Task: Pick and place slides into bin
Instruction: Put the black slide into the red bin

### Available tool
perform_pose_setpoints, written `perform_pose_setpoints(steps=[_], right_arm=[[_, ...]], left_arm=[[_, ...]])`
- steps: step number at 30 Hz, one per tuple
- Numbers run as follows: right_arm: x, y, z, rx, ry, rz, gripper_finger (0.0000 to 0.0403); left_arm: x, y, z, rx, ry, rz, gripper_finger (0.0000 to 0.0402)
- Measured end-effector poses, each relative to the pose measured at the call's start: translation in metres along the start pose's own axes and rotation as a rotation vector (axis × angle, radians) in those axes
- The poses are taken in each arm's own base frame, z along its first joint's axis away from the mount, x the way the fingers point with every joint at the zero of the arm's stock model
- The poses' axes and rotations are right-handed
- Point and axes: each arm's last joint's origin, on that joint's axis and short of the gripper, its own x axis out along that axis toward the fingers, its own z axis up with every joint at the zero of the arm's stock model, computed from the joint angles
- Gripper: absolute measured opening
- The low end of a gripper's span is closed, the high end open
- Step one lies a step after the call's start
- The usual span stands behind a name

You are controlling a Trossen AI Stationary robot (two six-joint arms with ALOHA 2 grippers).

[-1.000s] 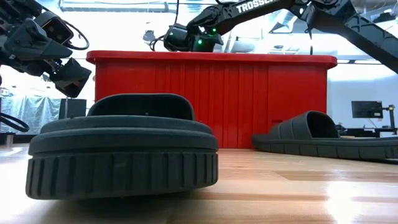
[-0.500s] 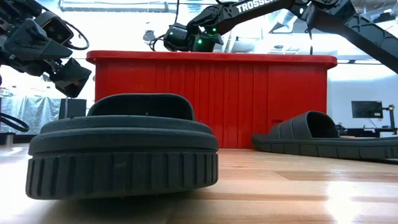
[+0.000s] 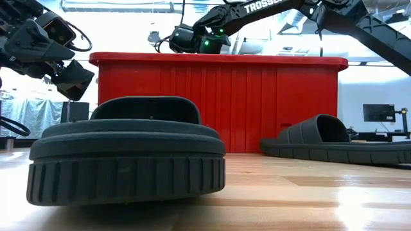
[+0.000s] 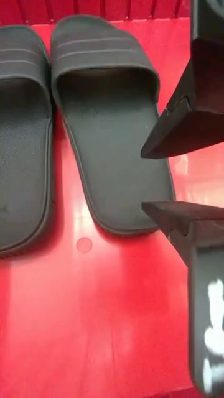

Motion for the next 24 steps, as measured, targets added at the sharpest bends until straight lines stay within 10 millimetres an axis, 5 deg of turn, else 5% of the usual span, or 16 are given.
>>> perform_pose_setpoints(steps=[18,24], right_arm=[[-0.01,0.014,0.006,-0.128,0.047,-0.174,0.0142],[-0.033,0.007,0.018,-0.119,-0.012,-0.208,0.0142]], left_arm=[[0.0,0.0,0.0,0.0,0.0,0.0,0.021],[0.0,0.0,0.0,0.0,0.0,0.0,0.021]])
